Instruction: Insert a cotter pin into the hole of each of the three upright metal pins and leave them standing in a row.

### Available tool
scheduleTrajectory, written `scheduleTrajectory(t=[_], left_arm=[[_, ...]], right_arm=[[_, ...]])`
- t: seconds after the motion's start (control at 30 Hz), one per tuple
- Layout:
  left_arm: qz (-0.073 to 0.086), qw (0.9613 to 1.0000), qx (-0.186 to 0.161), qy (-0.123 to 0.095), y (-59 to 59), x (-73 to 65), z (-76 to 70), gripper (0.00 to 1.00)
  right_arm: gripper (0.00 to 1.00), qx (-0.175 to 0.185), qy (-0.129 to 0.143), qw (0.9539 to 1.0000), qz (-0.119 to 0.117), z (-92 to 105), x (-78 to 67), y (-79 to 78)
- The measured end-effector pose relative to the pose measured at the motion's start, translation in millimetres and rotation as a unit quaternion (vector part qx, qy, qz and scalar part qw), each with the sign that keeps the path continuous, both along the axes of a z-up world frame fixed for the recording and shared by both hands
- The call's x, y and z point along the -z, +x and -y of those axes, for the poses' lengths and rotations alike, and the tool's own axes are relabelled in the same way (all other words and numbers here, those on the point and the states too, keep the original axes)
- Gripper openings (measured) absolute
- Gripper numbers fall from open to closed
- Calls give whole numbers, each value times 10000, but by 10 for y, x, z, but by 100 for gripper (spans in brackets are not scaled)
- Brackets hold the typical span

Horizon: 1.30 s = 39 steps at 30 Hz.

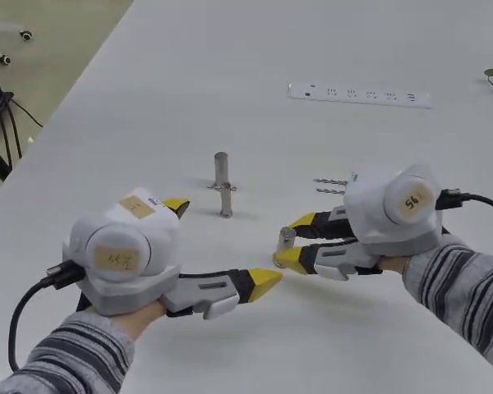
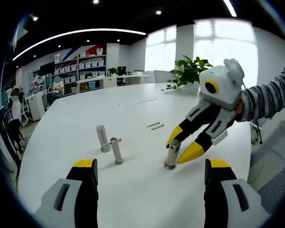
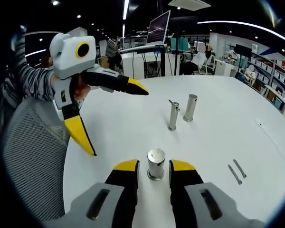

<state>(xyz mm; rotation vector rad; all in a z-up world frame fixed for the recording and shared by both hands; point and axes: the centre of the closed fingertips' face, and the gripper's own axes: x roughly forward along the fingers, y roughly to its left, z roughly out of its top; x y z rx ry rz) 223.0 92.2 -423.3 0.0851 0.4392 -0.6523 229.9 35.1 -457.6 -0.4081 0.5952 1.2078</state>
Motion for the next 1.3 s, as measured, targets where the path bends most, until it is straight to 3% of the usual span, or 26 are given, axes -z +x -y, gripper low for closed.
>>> scheduleTrajectory(t=[0.2,0.57,0.9,1.3], left_arm=[[-29,10000,-14,-6,-1,10,2,93],[-82,9999,-102,-103,8,7,-12,92],[-126,9997,-121,-153,4,14,-5,92],[-148,9998,-122,-90,6,41,9,89]], right_arm=[[25,126,-57,9999,-32,156,-32,20],[28,312,-195,9992,-127,457,-141,201],[25,266,-657,9974,-121,672,-161,447],[17,216,-1269,9917,-19,869,-41,835]])
